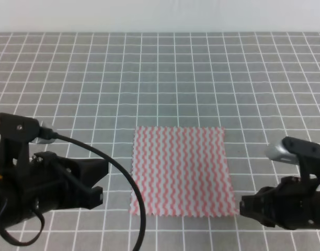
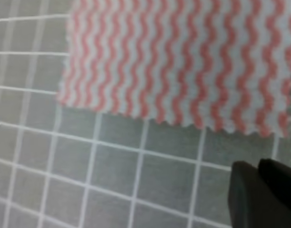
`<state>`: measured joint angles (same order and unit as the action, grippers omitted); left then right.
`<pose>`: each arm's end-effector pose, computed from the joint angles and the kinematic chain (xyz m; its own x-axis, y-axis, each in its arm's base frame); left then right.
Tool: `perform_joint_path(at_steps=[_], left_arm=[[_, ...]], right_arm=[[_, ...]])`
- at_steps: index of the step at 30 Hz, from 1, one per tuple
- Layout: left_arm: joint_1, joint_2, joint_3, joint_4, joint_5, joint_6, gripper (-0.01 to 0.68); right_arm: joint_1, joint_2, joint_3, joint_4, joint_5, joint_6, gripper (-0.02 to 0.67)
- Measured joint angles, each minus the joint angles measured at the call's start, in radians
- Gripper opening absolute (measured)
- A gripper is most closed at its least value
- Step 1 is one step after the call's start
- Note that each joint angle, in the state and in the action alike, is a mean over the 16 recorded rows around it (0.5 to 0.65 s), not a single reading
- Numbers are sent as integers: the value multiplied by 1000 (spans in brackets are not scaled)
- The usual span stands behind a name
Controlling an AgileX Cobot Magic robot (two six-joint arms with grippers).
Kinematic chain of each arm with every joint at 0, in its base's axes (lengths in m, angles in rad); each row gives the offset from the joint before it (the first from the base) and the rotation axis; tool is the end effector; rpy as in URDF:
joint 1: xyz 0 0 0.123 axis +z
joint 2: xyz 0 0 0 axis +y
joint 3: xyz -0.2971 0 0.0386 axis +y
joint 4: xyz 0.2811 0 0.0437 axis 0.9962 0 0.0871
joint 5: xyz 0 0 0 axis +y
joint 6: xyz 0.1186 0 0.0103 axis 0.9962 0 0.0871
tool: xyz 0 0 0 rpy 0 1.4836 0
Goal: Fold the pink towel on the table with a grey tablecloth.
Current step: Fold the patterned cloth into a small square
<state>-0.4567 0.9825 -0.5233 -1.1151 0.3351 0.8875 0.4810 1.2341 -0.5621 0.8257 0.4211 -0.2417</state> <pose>0.1972 -0.1361 0.2492 -0.5720 0.0648 -0.8177 0.5460 0.7740 -0.3206 0.2120 0.1510 0.1879 -0.8998 0.0820 -0.4286 -0.1744 0.8327 0.5256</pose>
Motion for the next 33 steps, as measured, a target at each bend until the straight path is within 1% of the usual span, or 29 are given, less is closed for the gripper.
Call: perform_joint_path(at_steps=[7, 14, 33], left_arm=[[0, 3, 0, 0, -5, 7, 0], [0, 4, 0, 0, -5, 11, 0], [0, 4, 0, 0, 12, 27, 0]], right_arm=[[0, 136, -14, 45, -36, 2, 17], [0, 225, -43, 79, -46, 2, 26], [0, 323, -69, 86, -52, 1, 28]])
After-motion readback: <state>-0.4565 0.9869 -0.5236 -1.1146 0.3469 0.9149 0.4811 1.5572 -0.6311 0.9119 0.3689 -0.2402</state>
